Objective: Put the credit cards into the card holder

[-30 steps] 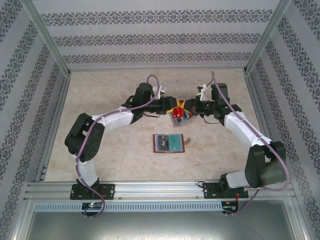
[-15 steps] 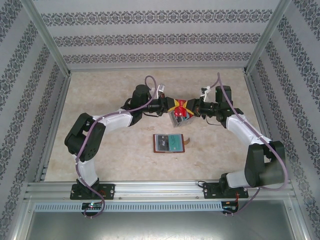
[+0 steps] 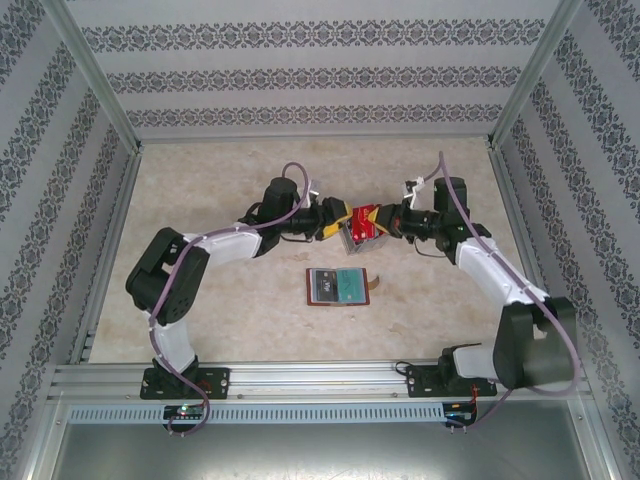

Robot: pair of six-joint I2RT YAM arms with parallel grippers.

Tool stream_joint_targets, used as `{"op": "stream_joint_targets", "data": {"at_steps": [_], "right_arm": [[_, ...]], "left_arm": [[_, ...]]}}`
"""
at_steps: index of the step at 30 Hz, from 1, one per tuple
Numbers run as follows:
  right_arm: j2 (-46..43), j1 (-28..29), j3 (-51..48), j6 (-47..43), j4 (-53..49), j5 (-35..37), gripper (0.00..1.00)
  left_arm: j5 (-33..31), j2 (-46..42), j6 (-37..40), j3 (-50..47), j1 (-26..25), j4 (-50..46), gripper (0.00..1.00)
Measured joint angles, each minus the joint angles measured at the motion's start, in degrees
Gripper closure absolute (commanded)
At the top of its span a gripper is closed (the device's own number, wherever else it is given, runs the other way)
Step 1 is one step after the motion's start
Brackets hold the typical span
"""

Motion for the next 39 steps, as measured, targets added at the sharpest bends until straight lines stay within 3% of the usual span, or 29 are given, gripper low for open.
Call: {"op": "stream_joint_targets", "data": {"at_steps": [5, 13, 21, 28, 39], "right_arm": [[-5.27, 7.91, -3.89, -7.74, -10.21, 14.16, 1.0], [-4.85, 14.71, -10.91, -10.93, -13.94, 26.53, 1.0], [-1.7, 15.41, -12.26, -10.75, -11.13, 28.92, 1.0], [0.66, 15.43, -12.5, -9.68, -7.26, 28.0, 1.0], [0.39, 15.43, -13.03, -6.58, -4.79, 26.08, 0.98]], "left_arm": [[-8.66, -8.81, 9.01, -4.35, -0.26, -18.08, 0.35], [-15.45, -11.28, 13.44, -11.08, -3.06, -29.49, 0.41], [-16.0, -9.22, 14.56, -11.3, -4.59, -31.34, 0.49], [-15.61, -5.7, 15.37, -11.28, -5.11, -31.3, 0.68], [-15.67, -5.03, 15.63, -11.21, -5.42, -31.39, 0.75]]}}
